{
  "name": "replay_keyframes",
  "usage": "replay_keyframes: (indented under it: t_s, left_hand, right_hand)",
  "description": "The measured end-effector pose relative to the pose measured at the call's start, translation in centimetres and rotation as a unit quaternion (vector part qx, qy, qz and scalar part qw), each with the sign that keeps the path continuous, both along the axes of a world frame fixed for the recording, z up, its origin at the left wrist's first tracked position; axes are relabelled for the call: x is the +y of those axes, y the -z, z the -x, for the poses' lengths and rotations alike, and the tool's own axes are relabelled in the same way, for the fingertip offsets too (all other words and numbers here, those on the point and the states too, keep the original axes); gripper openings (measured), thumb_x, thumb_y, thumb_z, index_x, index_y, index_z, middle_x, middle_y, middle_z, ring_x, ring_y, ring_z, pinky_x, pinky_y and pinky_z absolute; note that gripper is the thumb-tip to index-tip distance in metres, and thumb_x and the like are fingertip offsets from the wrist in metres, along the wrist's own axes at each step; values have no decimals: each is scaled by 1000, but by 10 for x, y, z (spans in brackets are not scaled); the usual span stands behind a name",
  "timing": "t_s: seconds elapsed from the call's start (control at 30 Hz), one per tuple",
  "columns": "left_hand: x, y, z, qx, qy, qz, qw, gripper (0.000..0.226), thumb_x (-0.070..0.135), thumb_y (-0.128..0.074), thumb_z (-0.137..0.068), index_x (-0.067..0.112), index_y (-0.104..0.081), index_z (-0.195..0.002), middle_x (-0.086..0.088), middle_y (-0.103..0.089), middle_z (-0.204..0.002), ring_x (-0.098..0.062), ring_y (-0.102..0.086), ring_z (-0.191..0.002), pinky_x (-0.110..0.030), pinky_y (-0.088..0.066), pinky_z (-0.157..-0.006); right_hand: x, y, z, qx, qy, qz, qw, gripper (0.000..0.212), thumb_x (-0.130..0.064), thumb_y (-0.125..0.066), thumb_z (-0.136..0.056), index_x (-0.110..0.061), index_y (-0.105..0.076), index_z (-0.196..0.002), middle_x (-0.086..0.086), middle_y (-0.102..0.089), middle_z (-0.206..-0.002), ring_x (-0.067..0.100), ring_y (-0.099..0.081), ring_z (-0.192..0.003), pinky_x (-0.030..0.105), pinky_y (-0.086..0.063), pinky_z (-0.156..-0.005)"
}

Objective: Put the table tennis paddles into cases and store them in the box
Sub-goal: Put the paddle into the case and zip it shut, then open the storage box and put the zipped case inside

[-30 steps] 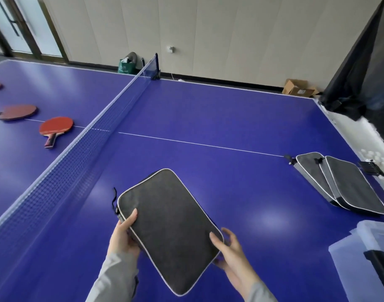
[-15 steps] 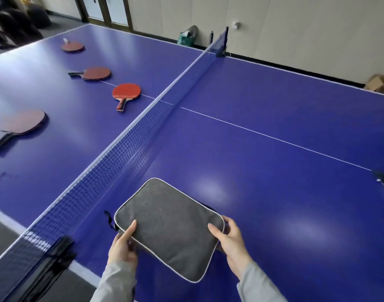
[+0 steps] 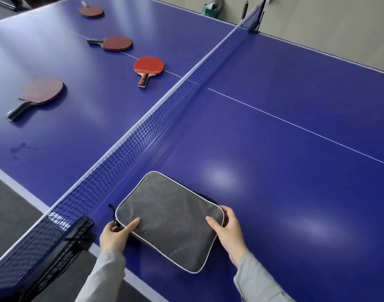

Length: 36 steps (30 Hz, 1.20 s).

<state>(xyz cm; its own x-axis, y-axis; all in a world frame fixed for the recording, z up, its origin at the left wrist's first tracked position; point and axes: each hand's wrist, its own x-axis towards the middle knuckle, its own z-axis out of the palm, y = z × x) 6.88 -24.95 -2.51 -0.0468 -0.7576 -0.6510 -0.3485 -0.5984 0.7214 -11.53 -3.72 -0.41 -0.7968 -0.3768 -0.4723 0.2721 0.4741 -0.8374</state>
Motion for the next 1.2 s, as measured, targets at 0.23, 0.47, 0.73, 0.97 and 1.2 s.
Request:
replay_keyframes:
  t_s: [0.23,0.47,0.73,0.97,1.2]
  left_hand:
    - [3,1,3,-71,49,53,995,34,31,-88,-61,15,-66,-79,-2,-68,-84,-27,-63,-94,-33,-45,-83]
    - [20,-34,10,-236,163,198,937,89,40,-79,-71,9,-35,-143,-16,-32,-147,-35,-30,-134,-48,-27,-111]
    - [71,-76,82,-253,490,400,732,77,55,-53,-87,19,-23,-149,4,-18,-158,-16,-15,-146,-35,-15,-115]
    - [158,-112,162,-216,642,476,560,72,59,-34,-94,21,-14,-151,8,-8,-160,-11,-6,-147,-33,-6,-118]
    - [280,-151,187,-167,698,540,439,71,61,-27,-94,19,-13,-151,6,-8,-160,-13,-3,-148,-38,-2,-119]
  right_hand:
    - [-1,-5,1,51,-28,-51,997,50,-27,-76,-79,-22,-54,-123,-3,-49,-117,12,-50,-110,26,-40,-98]
    - [17,-17,1,57,-24,-63,996,57,-27,-74,-81,-17,-47,-131,0,-48,-125,9,-49,-110,22,-38,-95]
    - [89,-57,10,131,-36,-134,982,63,-38,-63,-89,-20,-33,-142,-6,-36,-141,8,-36,-130,17,-30,-99]
    - [181,-105,22,228,-16,-229,946,65,-45,-50,-94,-20,-22,-148,-6,-27,-151,13,-26,-140,30,-25,-114]
    - [294,-147,1,310,19,-308,899,61,-45,-42,-97,-18,-21,-148,-4,-25,-153,15,-23,-141,30,-24,-112]
